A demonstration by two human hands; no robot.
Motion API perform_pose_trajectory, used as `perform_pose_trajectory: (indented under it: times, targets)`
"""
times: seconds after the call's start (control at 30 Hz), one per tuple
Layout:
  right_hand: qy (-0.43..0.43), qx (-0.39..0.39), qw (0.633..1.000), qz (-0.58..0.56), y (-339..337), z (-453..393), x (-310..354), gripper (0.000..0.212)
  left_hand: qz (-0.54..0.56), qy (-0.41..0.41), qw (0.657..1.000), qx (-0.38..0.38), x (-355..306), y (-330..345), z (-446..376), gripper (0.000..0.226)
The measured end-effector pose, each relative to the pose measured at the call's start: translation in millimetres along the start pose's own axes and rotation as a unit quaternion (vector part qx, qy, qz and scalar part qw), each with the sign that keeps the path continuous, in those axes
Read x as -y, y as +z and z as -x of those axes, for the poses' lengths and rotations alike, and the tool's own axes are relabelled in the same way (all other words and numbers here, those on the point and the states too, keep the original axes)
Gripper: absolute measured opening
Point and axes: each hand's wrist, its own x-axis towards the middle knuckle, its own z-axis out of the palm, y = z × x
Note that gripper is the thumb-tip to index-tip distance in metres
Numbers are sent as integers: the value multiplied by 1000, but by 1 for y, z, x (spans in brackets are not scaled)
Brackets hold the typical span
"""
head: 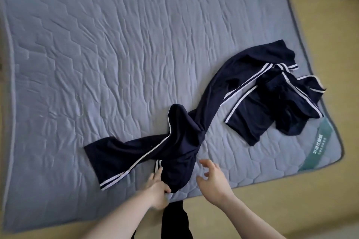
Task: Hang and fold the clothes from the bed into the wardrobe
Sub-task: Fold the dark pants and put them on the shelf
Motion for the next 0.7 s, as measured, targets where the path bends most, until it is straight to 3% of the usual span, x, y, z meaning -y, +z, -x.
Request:
perform_pose_trajectory:
  times: [0.23,0.37,0.5,0.7]
  targets:
    - [-12,-13,1000,-18,14,-20,-14,46,-45,12,999,-1,2,17,-19,80]
    - [-12,-15,1000,-10,4,-7,-4,49,70,71,984,-145,0,4,17,62]
    - [-28,16,999,19,-5,13,14,59,212,123,931,-271,2,-41,74,42]
    - [-117,44,992,9,-10,51,74,89,331,195,878,-286,-12,-131,157,24]
